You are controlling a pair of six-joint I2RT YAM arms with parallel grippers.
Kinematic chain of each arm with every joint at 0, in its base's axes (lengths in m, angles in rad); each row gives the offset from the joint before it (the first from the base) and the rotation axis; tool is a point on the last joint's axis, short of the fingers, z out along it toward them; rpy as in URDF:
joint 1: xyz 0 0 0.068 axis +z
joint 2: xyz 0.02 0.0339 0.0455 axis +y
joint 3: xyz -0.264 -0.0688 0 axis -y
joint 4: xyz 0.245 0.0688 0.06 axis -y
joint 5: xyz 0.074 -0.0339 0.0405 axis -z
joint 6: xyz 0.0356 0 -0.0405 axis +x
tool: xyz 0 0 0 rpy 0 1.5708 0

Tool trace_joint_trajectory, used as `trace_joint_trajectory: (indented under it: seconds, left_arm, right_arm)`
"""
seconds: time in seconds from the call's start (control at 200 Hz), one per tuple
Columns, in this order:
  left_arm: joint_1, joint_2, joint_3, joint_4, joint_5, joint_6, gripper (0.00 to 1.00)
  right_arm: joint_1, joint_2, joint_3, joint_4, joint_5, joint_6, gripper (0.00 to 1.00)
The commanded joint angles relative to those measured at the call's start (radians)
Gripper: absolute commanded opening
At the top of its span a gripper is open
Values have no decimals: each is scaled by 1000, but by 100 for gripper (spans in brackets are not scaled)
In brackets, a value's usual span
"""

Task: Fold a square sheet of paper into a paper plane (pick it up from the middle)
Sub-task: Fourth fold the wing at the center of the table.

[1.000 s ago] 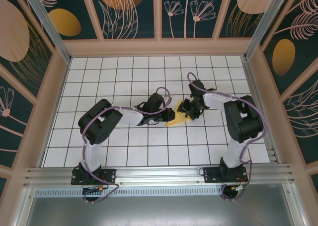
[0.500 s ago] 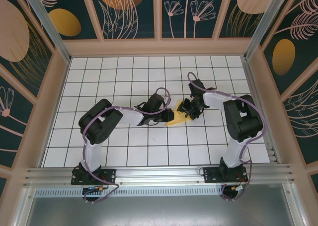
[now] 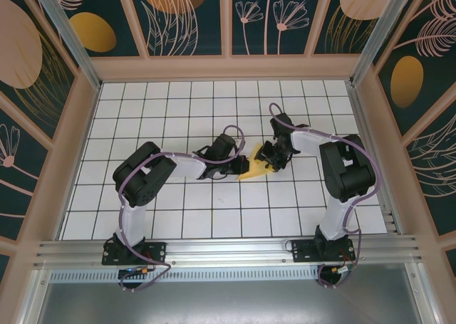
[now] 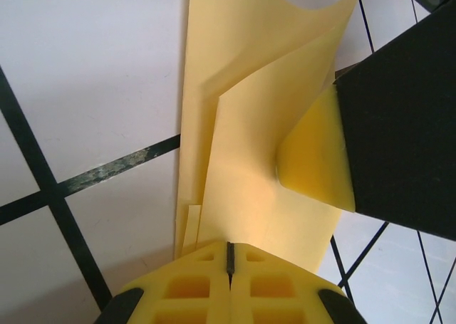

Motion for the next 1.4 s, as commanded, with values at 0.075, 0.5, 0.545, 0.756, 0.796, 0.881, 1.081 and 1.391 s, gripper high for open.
trace_joint_trajectory:
  seconds: [0.075,0.5,0.545,0.756,0.796,0.881,1.081,1.391]
  left_arm:
    - [4,25,21,-36,-13,23,0]
    - [5,23,21,-55,-31,23,0]
    - [4,26,22,-58,-29,22,0]
    - [4,39,27,-90,-34,18,0]
    - [4,39,27,-97,-34,18,0]
    - [4,48,35,-125,-38,24,0]
    - [5,68,48,-180,-52,33,0]
    - [5,82,48,-219,-83,32,0]
  right_arm:
    - [-13,188,-79,-25,208,-13,48]
    - [-2,221,-59,-34,216,-28,52]
    - [-2,221,-58,-36,216,-28,52]
    - [6,188,-28,-47,203,-44,52]
    - [8,172,-16,-54,202,-46,52]
    - [8,130,1,-54,184,-56,52]
    - [0,-38,35,-23,116,-75,52]
    - [-29,-295,-121,238,-70,-186,47]
